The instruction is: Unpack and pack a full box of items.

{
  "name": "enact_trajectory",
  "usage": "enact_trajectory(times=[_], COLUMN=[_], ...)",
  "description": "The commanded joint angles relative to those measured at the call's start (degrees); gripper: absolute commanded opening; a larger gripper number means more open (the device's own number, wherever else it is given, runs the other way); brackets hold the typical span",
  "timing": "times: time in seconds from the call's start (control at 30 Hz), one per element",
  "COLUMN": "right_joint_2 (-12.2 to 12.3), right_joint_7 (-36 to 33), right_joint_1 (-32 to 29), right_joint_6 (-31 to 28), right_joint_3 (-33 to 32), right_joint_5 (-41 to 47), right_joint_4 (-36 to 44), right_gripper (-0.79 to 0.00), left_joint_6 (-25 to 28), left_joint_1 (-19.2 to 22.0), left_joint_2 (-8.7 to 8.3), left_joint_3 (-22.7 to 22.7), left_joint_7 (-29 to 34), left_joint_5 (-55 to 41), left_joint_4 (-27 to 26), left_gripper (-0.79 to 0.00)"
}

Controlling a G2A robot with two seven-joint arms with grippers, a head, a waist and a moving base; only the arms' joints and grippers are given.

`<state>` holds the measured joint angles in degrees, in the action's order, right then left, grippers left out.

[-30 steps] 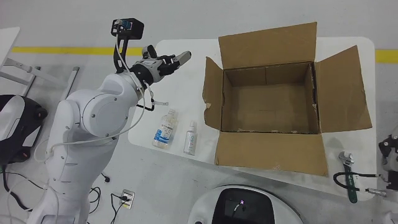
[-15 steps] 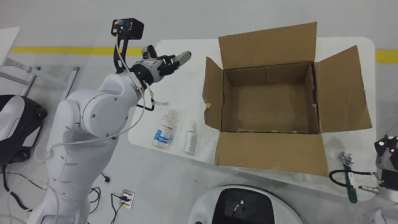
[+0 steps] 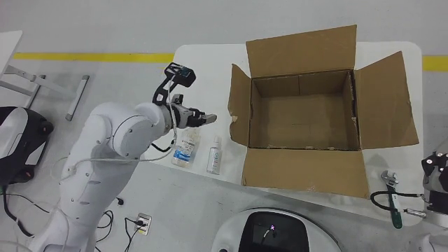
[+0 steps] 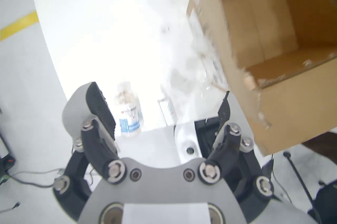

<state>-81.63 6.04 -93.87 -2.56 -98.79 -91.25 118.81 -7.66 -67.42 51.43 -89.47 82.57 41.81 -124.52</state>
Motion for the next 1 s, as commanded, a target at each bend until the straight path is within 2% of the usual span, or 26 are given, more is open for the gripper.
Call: enact_trajectory(times=[0.0, 0.07, 0.5, 0.63, 0.83, 0.97], right_joint_2=[0.0, 0.0, 0.0, 0.0, 0.0, 0.0], right_joint_7=[0.0, 0.0, 0.0, 0.0, 0.0, 0.0], right_joint_1=[0.0, 0.0, 0.0, 0.0, 0.0, 0.0], right_joint_6=[0.0, 0.0, 0.0, 0.0, 0.0, 0.0], right_joint_3=[0.0, 0.0, 0.0, 0.0, 0.0, 0.0], right_joint_5=[0.0, 0.0, 0.0, 0.0, 0.0, 0.0], right_joint_4=[0.0, 0.0, 0.0, 0.0, 0.0, 0.0], right_gripper=[-0.785, -0.785, -0.785, -0.785, -0.785, -0.785], left_joint_6=[2.65, 5.27, 5.27, 5.24, 4.24, 5.07], left_joint_1=[-1.26, -2.38, -2.38, -3.98, -6.41, -7.35], left_joint_2=[-0.19, -0.3, -0.3, -0.27, -0.37, -0.41], left_joint_3=[0.97, 2.31, 2.31, 2.93, 4.01, 5.31], left_joint_7=[1.06, 1.87, 1.87, -0.77, -0.24, -2.6], left_joint_5=[1.72, 1.65, 1.65, 2.71, 4.15, 7.27], left_joint_4=[1.54, 2.35, 2.35, 3.29, 9.7, 14.17], left_gripper=[0.0, 0.0, 0.0, 0.0, 0.0, 0.0])
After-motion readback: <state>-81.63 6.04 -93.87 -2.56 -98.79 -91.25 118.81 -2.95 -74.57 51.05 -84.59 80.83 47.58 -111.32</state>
